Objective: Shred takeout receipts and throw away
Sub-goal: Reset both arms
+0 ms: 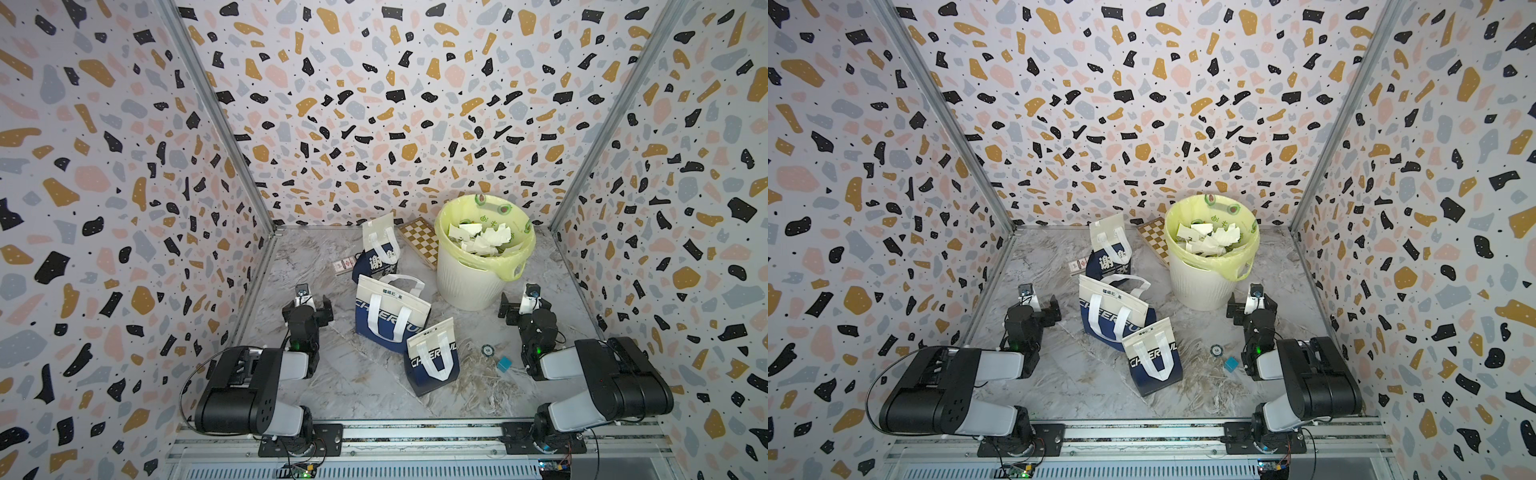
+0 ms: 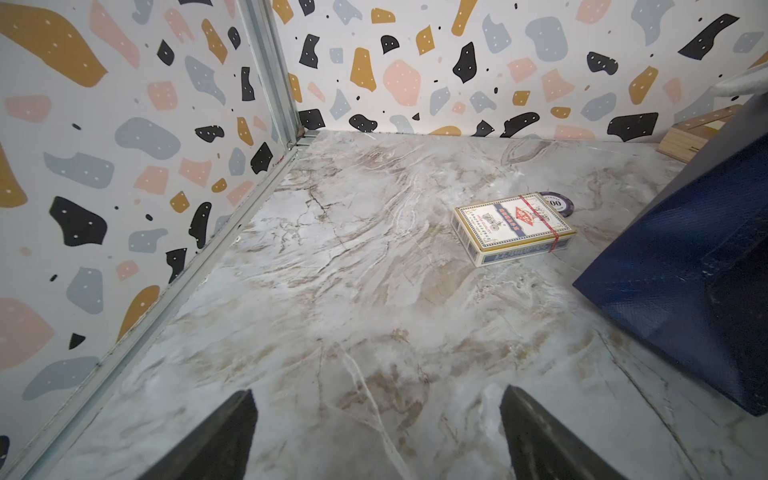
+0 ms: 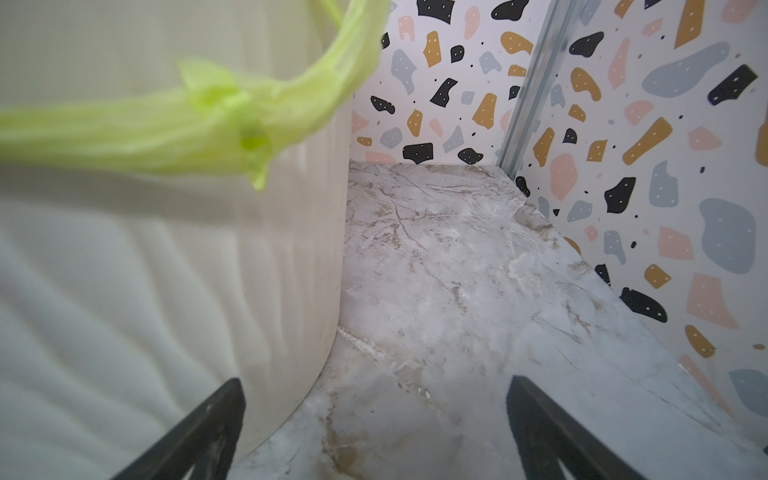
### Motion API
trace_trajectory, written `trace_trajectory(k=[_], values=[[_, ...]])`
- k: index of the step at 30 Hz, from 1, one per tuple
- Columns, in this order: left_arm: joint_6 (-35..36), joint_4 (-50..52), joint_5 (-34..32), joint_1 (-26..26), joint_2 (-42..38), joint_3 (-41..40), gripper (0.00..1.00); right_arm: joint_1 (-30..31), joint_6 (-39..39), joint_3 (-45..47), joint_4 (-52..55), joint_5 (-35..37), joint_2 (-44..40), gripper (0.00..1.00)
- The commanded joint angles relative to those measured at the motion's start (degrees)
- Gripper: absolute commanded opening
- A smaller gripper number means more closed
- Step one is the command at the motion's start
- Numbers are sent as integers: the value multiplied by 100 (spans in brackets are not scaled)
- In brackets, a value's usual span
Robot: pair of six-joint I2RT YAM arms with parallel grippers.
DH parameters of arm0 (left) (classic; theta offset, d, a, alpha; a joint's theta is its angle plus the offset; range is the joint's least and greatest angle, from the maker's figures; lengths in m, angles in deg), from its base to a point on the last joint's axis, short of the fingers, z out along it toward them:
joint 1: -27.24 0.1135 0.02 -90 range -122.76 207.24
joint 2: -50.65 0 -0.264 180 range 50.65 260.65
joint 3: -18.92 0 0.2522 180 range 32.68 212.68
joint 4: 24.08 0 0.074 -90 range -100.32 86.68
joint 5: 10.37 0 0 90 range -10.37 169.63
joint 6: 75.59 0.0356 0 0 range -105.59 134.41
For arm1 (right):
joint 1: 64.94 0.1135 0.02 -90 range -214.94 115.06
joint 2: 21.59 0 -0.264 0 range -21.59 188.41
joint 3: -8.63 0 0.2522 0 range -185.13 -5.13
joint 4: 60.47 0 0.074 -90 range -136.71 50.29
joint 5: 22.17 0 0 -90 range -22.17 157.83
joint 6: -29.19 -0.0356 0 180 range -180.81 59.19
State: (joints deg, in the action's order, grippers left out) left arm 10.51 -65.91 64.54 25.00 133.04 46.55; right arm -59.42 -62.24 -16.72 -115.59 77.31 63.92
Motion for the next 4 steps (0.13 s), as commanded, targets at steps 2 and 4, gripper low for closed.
trace_trajectory(k=[2,4], values=[[-57,-268,-97,39,4,2,100,-24,58,-23,-116,-155,-84,100],[-66,-277,-99,39,-2,-7,100,-29,172,-75,-28,-473,-62,100]])
